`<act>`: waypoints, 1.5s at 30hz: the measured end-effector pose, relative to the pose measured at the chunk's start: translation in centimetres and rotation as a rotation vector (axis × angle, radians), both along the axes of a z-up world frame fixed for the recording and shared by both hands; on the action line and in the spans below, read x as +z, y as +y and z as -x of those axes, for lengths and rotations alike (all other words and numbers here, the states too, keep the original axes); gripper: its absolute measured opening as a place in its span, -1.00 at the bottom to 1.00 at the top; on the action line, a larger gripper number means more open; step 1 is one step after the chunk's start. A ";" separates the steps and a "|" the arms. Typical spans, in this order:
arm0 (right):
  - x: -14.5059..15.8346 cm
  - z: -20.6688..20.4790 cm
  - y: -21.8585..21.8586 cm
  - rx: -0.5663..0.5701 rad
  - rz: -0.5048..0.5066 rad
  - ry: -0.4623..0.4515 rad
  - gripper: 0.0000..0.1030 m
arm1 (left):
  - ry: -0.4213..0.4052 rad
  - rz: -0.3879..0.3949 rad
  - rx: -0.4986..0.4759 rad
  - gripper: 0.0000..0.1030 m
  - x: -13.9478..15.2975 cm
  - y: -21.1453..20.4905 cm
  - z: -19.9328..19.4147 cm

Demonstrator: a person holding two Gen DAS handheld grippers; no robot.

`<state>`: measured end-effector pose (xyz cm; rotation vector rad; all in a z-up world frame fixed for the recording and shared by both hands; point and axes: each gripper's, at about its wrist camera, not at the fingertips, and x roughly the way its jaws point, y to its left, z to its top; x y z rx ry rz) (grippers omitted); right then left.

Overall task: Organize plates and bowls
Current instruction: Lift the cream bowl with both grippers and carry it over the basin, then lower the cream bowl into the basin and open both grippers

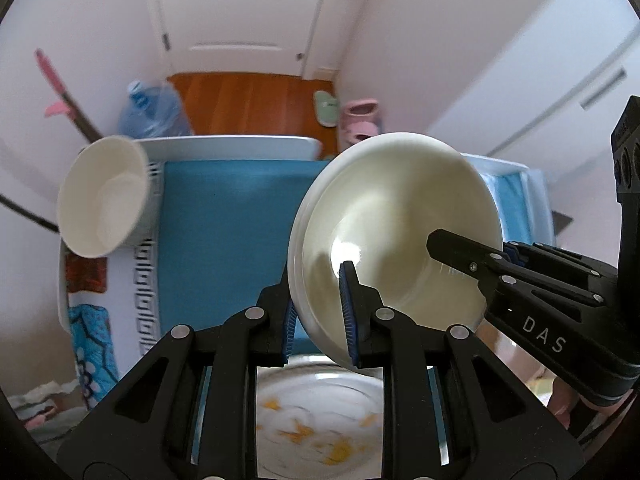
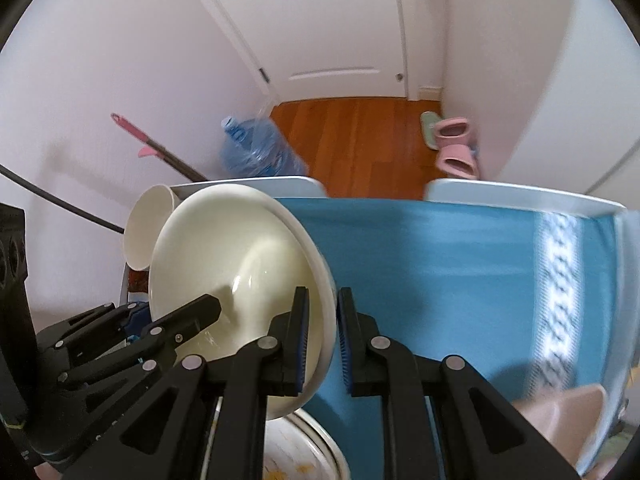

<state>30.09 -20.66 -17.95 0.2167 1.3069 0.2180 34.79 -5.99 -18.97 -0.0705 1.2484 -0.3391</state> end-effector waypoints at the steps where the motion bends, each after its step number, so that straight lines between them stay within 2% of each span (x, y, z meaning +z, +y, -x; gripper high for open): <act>1: 0.4 0.6 -0.9 -0.008 0.004 -0.003 -0.75 | -0.003 0.002 -0.014 -0.66 0.4 -1.1 0.6; 11: 2.3 8.9 -12.2 -0.124 0.035 -0.001 -0.75 | 0.005 0.028 -0.145 -0.66 1.7 -12.0 7.1; 15: 1.6 11.8 -15.6 -0.163 0.038 0.019 -0.75 | 0.042 0.038 -0.176 -0.66 0.8 -15.4 9.1; 20: -0.5 14.1 -18.4 -0.183 0.023 0.058 -0.75 | 0.060 0.004 -0.195 -0.66 -0.9 -18.8 11.9; 25: -3.0 15.2 -20.0 -0.191 0.000 0.100 -0.75 | 0.098 -0.036 -0.209 -0.66 -2.9 -21.0 12.9; 32: -5.3 15.4 -21.1 -0.194 -0.021 0.142 -0.75 | 0.136 -0.093 -0.221 -0.66 -5.0 -22.3 12.3; 45: -6.1 15.1 -21.5 -0.182 -0.009 0.157 -0.75 | 0.121 -0.184 -0.257 -0.66 -6.2 -23.7 11.7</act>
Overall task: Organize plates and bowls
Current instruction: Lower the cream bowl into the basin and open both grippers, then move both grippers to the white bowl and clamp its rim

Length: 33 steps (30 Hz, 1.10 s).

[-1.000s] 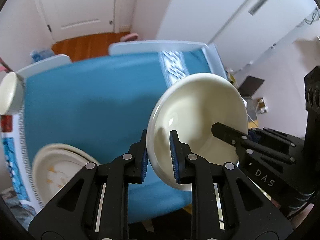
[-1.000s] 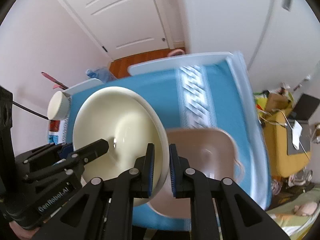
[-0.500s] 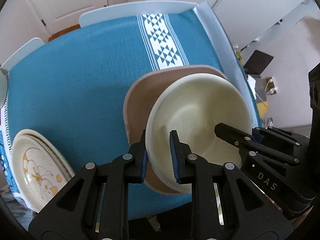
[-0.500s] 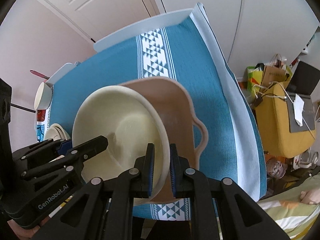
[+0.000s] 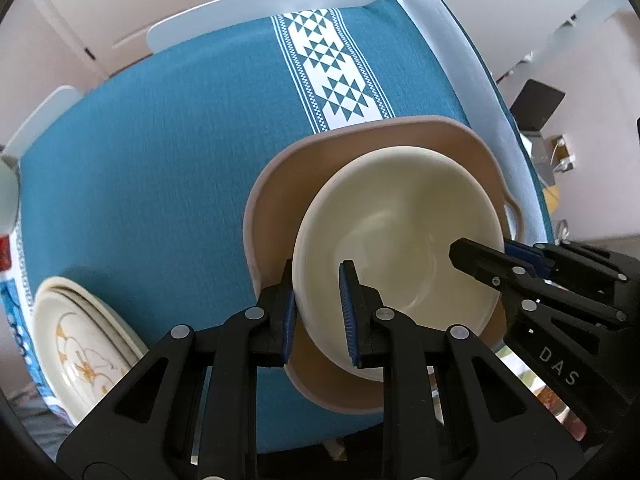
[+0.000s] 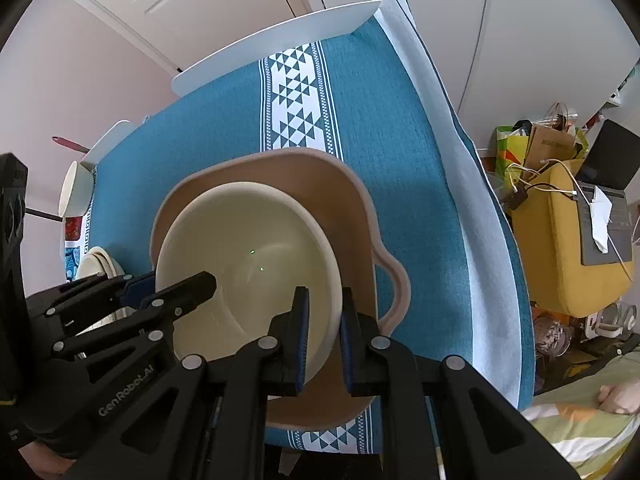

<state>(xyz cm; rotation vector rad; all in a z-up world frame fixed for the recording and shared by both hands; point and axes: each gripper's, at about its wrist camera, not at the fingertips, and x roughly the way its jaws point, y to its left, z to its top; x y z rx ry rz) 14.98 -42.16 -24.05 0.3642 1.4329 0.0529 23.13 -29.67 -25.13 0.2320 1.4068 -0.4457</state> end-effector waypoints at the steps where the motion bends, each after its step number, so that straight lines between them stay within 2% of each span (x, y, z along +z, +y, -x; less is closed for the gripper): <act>1: 0.0 0.1 -0.1 -0.003 -0.002 0.000 -0.75 | -0.009 -0.010 -0.009 -0.66 0.1 -0.2 0.1; 5: 0.1 0.0 -0.2 -0.006 -0.013 -0.002 -0.75 | -0.065 -0.075 -0.052 -0.66 0.6 -0.9 0.6; 7: 0.1 0.0 -0.2 -0.005 0.002 -0.001 -0.75 | -0.066 -0.086 -0.063 -0.65 0.7 -1.0 0.8; 12: 0.5 0.2 -0.3 -0.011 -0.002 -0.011 -0.75 | -0.060 -0.076 -0.059 -0.65 1.0 -0.8 0.7; 16: 1.0 0.2 -0.3 -0.013 0.006 -0.018 -0.75 | -0.088 -0.083 -0.071 -0.65 1.7 -0.8 1.1; 20: 2.3 0.4 -0.4 -0.007 0.031 -0.037 -0.75 | -0.099 -0.054 -0.067 -0.65 2.9 -0.4 1.3; 23: 4.2 0.7 -0.4 0.017 0.047 -0.076 -0.75 | -0.122 -0.014 -0.056 -0.65 4.9 0.6 1.7; 26: 6.8 0.8 0.1 0.044 0.044 -0.143 -0.75 | -0.173 0.029 -0.005 -0.65 7.7 2.9 1.8; 28: 8.5 0.5 0.5 0.065 0.020 -0.198 -0.75 | -0.221 0.068 0.062 -0.65 10.0 5.2 1.8; 32: 12.3 -1.1 2.6 0.145 -0.059 -0.337 -0.74 | -0.385 0.156 0.218 -0.65 14.5 10.7 2.3; 33: 13.4 -1.7 3.7 0.180 -0.079 -0.390 -0.74 | -0.424 0.167 0.261 -0.60 15.4 12.1 2.5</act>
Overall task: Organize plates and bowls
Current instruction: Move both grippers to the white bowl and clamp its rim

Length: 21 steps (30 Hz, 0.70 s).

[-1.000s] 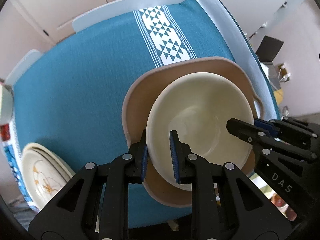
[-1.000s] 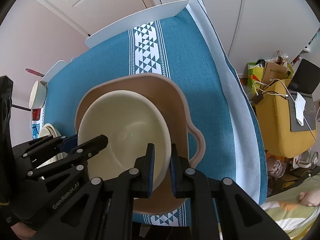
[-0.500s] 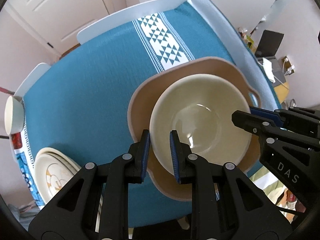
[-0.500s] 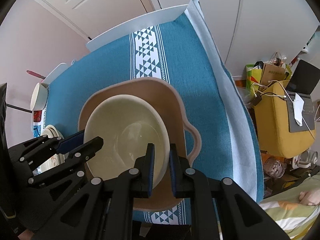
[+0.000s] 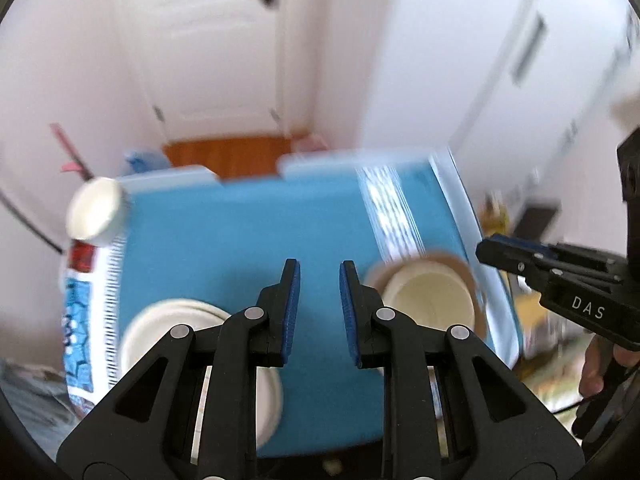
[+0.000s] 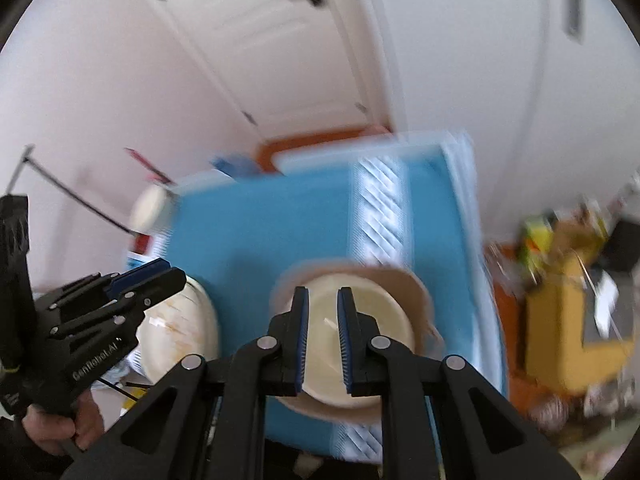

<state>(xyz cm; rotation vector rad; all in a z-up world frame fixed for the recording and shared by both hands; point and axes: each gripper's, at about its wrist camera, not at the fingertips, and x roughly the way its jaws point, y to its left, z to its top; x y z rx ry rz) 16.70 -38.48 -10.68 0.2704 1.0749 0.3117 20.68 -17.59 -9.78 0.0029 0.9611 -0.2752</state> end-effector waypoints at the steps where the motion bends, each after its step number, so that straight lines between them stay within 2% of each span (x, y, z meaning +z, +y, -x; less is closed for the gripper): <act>1: 0.7 -0.5 0.9 0.027 -0.013 -0.035 -0.73 | -0.025 0.010 0.040 -0.34 0.7 1.3 0.1; 2: 1.1 -0.8 1.5 0.045 -0.022 -0.055 -0.53 | -0.040 0.014 0.077 -0.05 1.2 2.5 0.2; 3: 1.5 -1.3 2.4 0.069 -0.036 -0.078 -0.10 | -0.055 0.014 0.119 0.69 1.6 3.8 0.2; 4: 1.7 -2.2 3.4 0.095 -0.048 -0.091 0.15 | -0.080 0.011 0.168 1.00 2.1 5.1 0.3; 5: 1.7 -2.7 4.1 0.106 -0.052 -0.092 0.55 | -0.123 0.011 0.215 1.00 2.6 6.5 0.7; 6: 1.6 -3.3 4.8 0.121 -0.054 -0.089 0.64 | -0.147 0.009 0.246 1.00 3.0 7.5 1.2; 7: 1.4 -4.2 5.7 0.138 -0.057 -0.079 0.64 | -0.155 0.002 0.270 1.00 3.0 8.5 1.3; 10: 0.9 -6.4 8.3 0.199 -0.109 -0.069 0.67 | -0.117 -0.018 0.358 1.00 2.5 12.1 0.8; 12: 1.1 -7.3 10.3 0.248 -0.153 -0.090 0.93 | -0.094 0.021 0.416 1.00 2.3 14.7 0.4; 15: 2.2 -8.5 14.2 0.327 -0.159 -0.172 0.97 | -0.075 0.095 0.490 1.00 1.6 18.4 -0.4; 17: 2.8 -9.8 16.8 0.391 -0.097 -0.198 0.97 | -0.065 0.137 0.530 1.00 0.9 20.6 -1.0; 19: 2.9 -11.5 19.0 0.413 -0.043 -0.189 0.97 | -0.051 0.188 0.570 1.00 -0.2 22.8 -2.0; 21: 2.8 -13.6 20.7 0.398 -0.042 -0.183 0.97 | -0.040 0.228 0.609 1.00 -1.7 24.9 -3.3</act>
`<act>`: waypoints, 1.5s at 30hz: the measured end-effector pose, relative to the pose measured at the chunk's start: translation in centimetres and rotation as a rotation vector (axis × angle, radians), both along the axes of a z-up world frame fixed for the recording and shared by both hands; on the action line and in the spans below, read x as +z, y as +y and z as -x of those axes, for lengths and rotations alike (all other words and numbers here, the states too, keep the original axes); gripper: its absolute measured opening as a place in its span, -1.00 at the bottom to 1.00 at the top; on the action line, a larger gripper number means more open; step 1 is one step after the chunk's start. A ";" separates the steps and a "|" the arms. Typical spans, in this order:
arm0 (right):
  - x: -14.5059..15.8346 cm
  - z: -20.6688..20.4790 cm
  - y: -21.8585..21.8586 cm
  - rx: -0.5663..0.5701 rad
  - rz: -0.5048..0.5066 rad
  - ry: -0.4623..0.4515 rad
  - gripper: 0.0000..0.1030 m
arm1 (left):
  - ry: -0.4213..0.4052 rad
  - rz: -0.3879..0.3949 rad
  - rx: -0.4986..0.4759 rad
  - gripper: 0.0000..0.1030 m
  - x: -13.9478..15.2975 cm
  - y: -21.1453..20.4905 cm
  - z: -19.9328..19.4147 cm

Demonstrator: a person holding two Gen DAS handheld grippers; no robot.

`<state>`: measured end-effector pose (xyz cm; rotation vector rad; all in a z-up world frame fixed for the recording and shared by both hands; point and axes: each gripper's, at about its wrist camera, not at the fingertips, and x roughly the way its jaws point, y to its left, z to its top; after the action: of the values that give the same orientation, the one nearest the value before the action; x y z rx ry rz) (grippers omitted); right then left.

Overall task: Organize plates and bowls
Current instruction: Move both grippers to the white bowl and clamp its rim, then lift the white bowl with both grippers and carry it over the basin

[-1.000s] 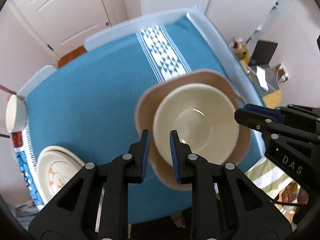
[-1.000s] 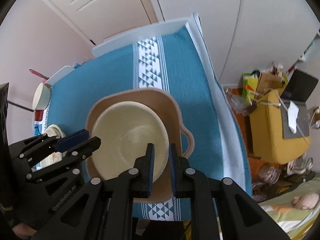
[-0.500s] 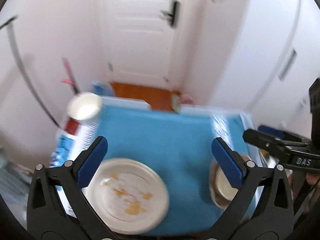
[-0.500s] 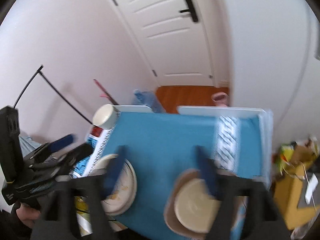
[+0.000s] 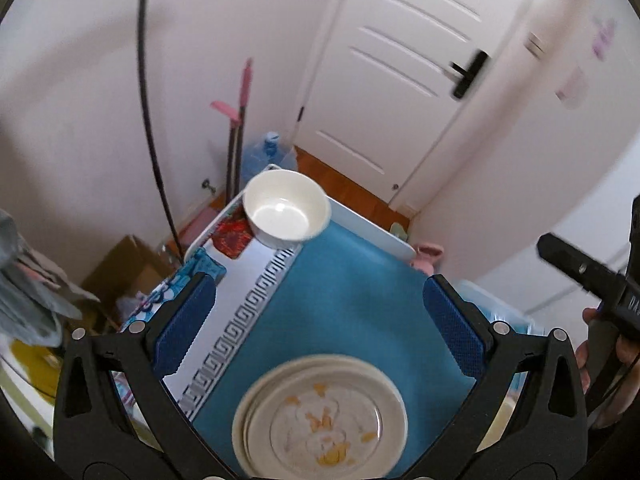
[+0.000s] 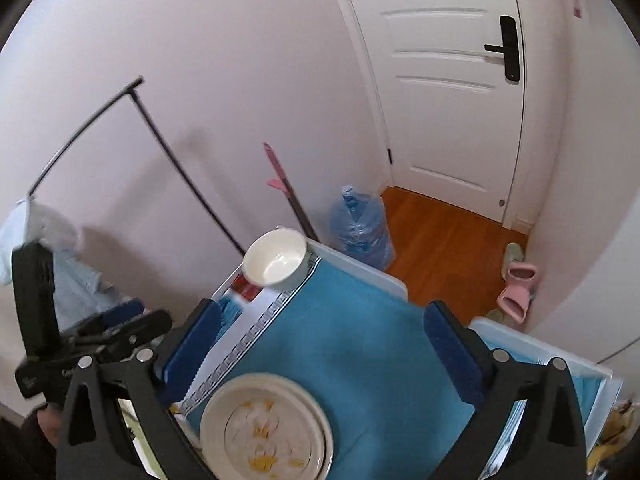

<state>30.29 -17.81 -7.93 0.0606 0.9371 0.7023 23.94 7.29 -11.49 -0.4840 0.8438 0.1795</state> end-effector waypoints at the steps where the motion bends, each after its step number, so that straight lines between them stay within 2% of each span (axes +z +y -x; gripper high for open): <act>1: -0.4 -1.2 1.2 -0.005 0.000 -0.008 0.97 | 0.003 0.021 0.020 0.99 -1.0 1.2 -0.9; 3: -2.1 -3.2 3.6 0.007 0.024 0.006 0.97 | 0.013 0.059 0.047 0.93 -3.2 2.8 -2.7; 5: -4.8 -4.9 6.0 0.035 0.025 0.077 0.97 | 0.037 0.106 0.067 0.71 -5.9 4.7 -4.6; 7: -8.1 -6.4 8.5 0.051 0.009 0.150 0.96 | 0.074 0.167 0.078 0.33 -8.6 6.1 -6.6; 10: -12.5 -7.8 11.3 0.060 -0.009 0.241 0.82 | 0.115 0.226 0.086 0.03 -12.3 7.5 -8.9; 12: -14.8 -8.4 12.7 0.070 -0.013 0.286 0.52 | 0.133 0.231 0.085 -0.02 -13.8 7.9 -9.9; 14: -16.3 -8.8 14.1 0.082 -0.019 0.313 0.42 | 0.138 0.230 0.086 -0.02 -15.0 8.3 -10.9; 17: -18.0 -9.2 15.2 0.097 -0.027 0.342 0.38 | 0.141 0.216 0.087 -0.04 -15.8 8.6 -11.9; 20: -19.4 -9.7 15.8 0.098 -0.052 0.372 0.21 | 0.155 0.215 0.077 -0.40 -16.8 8.7 -13.0; 22: -19.9 -10.1 16.0 0.099 -0.065 0.383 0.10 | 0.170 0.204 0.076 -0.55 -17.3 8.9 -13.6; 26: -20.5 -10.4 16.6 0.126 -0.084 0.408 -0.48 | 0.165 0.183 0.077 -0.57 -17.4 9.1 -13.8; 30: -20.2 -10.3 16.9 0.131 -0.056 0.381 -0.52 | 0.177 0.144 0.071 -0.57 -17.1 8.6 -13.8; 36: -18.9 -10.0 16.2 0.118 -0.073 0.358 -0.54 | 0.171 0.099 0.050 -0.57 -15.6 7.6 -13.8; 45: -14.3 -8.1 12.7 0.077 -0.090 0.290 -0.54 | 0.111 0.067 -0.010 -0.57 -10.5 4.6 -12.0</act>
<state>38.43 -5.09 -22.24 0.2112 1.1891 0.8209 35.98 11.92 -21.97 -0.5360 0.9628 0.1709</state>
